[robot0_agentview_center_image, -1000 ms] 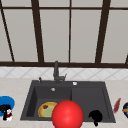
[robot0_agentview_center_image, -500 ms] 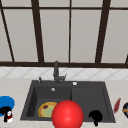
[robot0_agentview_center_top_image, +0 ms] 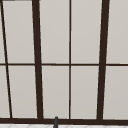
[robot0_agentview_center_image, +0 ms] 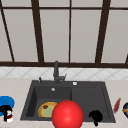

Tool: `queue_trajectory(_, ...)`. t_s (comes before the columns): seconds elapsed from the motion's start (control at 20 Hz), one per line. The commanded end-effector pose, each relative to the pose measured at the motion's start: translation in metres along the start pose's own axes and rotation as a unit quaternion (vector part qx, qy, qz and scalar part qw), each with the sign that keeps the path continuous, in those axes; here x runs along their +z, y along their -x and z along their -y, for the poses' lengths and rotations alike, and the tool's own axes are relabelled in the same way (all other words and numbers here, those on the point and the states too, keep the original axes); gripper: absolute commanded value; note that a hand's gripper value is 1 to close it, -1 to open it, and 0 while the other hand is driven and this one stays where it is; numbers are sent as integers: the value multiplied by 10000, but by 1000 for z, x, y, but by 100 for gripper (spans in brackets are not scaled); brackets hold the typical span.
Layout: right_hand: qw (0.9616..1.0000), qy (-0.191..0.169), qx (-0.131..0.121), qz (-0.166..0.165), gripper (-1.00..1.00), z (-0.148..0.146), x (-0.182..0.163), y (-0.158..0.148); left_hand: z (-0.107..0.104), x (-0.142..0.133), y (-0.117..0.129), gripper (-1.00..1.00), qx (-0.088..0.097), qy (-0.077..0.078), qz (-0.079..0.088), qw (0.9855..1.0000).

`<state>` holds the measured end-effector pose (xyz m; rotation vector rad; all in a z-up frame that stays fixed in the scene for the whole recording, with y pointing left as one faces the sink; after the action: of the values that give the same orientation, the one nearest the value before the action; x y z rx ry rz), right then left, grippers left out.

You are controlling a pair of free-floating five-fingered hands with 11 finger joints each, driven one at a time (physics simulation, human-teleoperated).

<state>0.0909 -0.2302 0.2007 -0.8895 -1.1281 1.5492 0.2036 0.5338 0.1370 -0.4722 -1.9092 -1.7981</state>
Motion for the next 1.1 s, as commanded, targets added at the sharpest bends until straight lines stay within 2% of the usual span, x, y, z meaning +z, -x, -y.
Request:
queue_trajectory(0.0,10000,0,0,0,0,0,0,0,0,4,-1,-100,-6,-19,-7,10000)
queue_trajectory(0.15,10000,0,0,0,0,0,0,0,-12,-1,-10,-100,14,-6,112,9999)
queue_trajectory(0.25,10000,0,0,0,0,0,0,0,-23,-4,-18,-100,136,44,118,9998)
queue_trajectory(0.65,10000,0,0,0,0,0,0,0,-79,-10,-46,-100,402,110,163,9990)
queue_trajectory(0.75,10000,0,0,0,0,0,0,0,-91,-16,-51,-100,481,120,159,9986)
queue_trajectory(0.9,10000,0,0,0,0,0,0,0,-104,-34,-55,-100,449,172,92,9988)
queue_trajectory(1.05,10000,0,0,0,0,0,0,0,-114,-49,-58,-100,494,222,56,9985)
